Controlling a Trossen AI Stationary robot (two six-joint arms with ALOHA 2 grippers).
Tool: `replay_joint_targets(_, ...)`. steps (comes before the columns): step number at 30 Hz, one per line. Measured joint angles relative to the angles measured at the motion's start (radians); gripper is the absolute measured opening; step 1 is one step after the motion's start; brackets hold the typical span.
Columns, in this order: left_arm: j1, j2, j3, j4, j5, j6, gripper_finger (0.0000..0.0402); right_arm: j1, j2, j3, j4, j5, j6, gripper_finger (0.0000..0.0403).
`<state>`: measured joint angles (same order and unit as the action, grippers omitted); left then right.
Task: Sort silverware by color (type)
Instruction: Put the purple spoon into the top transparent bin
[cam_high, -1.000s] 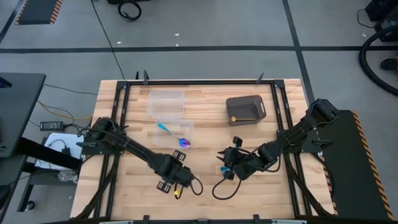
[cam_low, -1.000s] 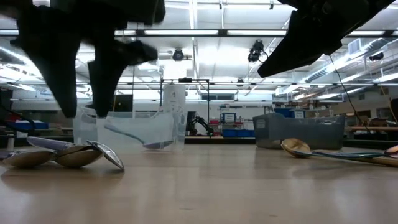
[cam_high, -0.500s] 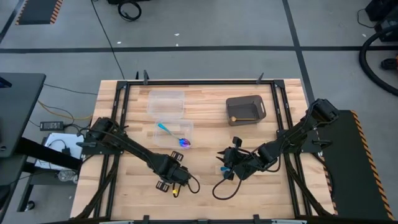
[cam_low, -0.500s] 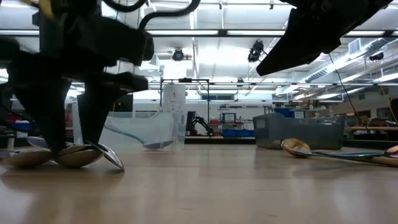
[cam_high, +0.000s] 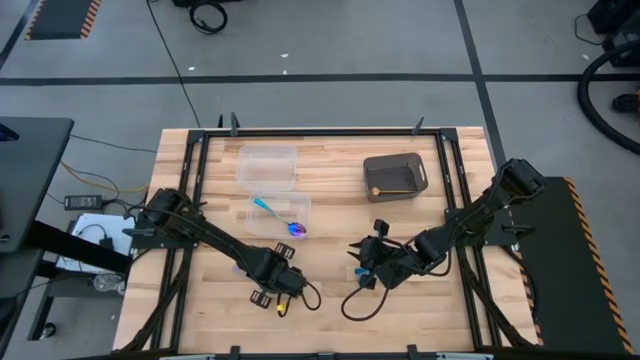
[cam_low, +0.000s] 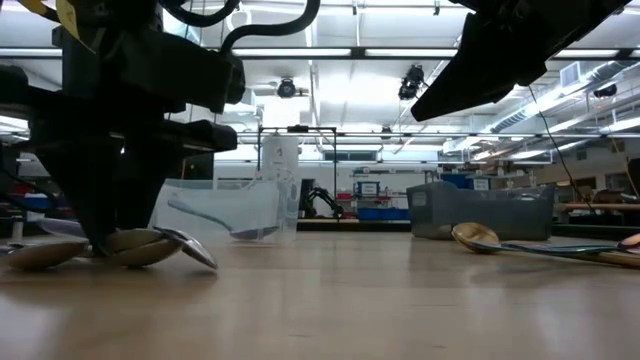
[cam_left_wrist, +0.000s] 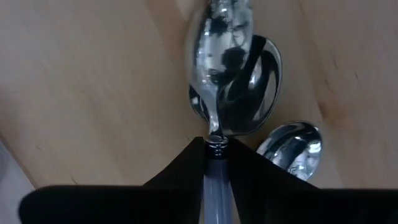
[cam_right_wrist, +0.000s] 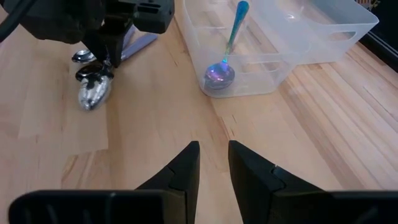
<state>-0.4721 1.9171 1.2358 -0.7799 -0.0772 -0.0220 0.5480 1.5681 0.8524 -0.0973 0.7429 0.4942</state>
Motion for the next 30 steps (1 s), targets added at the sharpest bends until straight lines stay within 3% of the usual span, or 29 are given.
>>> replay_joint_targets(20,0.027,0.000,0.023,-0.057,0.005,0.024,0.0070,-0.002,0.000,0.000,0.007,-0.004,-0.003,0.0095)
replay_joint_targets(30,0.045,0.000,0.023,-0.065,0.004,0.061,0.0049,-0.002,0.000,0.000,0.007,-0.004,-0.007,0.0095)
